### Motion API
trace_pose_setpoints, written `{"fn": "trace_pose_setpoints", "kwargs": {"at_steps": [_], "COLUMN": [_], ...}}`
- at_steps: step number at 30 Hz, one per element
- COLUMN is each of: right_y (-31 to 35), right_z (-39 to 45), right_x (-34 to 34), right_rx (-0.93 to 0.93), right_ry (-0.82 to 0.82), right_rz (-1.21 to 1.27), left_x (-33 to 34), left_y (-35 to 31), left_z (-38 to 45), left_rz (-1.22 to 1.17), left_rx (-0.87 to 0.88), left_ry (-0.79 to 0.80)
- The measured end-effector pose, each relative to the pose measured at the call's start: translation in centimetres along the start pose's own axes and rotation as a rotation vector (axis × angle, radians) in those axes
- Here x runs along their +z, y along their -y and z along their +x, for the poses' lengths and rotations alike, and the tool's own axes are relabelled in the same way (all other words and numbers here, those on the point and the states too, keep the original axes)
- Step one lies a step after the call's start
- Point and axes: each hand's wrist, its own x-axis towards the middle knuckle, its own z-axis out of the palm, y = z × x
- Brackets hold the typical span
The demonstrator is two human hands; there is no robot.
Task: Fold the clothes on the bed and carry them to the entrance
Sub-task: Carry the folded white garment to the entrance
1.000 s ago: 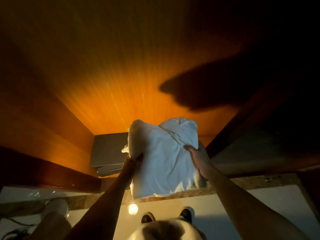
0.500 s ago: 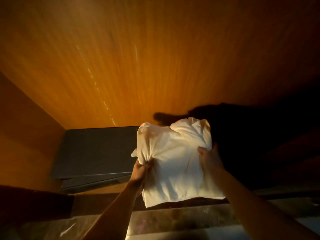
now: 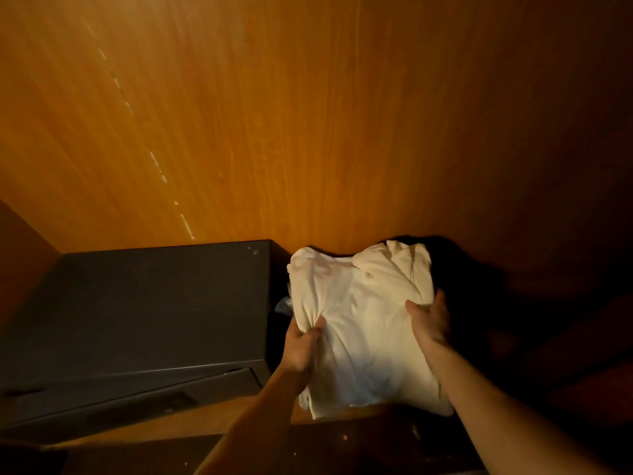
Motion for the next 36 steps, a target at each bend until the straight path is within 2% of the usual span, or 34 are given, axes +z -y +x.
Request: {"fn": "trace_pose_setpoints", "kwargs": {"at_steps": [3, 6, 9, 13, 15, 17, 19, 21, 22, 23, 24, 26, 29, 33, 36], "right_y": [-2.2, -3.9, -5.0, -6.0, -6.5, -6.6, -6.6, -6.1, -6.2, -6.3, -6.5, -7.1, -9.1, -10.5, -10.1], "right_z": [1.5, 2.8, 4.1, 4.6, 3.8, 2.4, 1.4, 1.2, 1.6, 1.8, 1.8, 1.8, 2.4, 3.8, 4.4], "right_x": [1.4, 2.9, 4.1, 5.0, 5.0, 4.7, 4.9, 5.5, 6.1, 6.7, 7.3, 8.2, 8.4, 7.7, 7.9], "right_rx": [0.002, 0.009, 0.045, 0.130, 0.095, -0.120, -0.503, -0.790, -0.883, -0.931, -0.937, -0.886, -0.786, -0.735, -0.681], "right_ry": [-0.005, 0.048, 0.124, 0.221, 0.173, -0.011, -0.170, -0.119, -0.059, 0.015, 0.098, 0.227, 0.285, 0.263, 0.265], "right_rz": [0.012, -0.004, -0.028, -0.055, -0.139, -0.396, -0.608, -0.729, -0.790, -0.825, -0.826, -0.864, -1.011, -1.046, -1.070], "left_x": [0.0, -0.3, -0.7, -0.8, -0.3, 1.3, 3.7, 5.5, 6.1, 6.3, 6.2, 4.7, 1.6, 0.5, 1.0], "left_y": [1.5, 2.4, 2.9, 3.6, 3.9, 4.1, 3.7, 2.9, 2.7, 2.5, 2.4, 3.0, 5.6, 6.3, 6.9], "left_z": [1.3, 2.5, 4.4, 4.1, 3.3, 2.4, 1.2, 1.0, 1.5, 2.2, 3.2, 5.1, 7.6, 8.2, 8.8], "left_rz": [0.022, 0.047, 0.160, 0.440, 0.627, 0.855, 1.089, 1.262, 1.355, 1.452, 1.544, 1.698, 1.831, 1.797, 1.790], "left_rx": [-0.018, -0.112, -0.186, -0.088, -0.028, 0.106, 0.446, 0.840, 0.969, 1.024, 0.993, 0.817, 0.602, 0.505, 0.512], "left_ry": [-0.011, -0.049, -0.181, -0.224, -0.250, -0.352, -0.393, -0.281, -0.197, -0.129, -0.080, -0.033, 0.080, 0.117, 0.086]}}
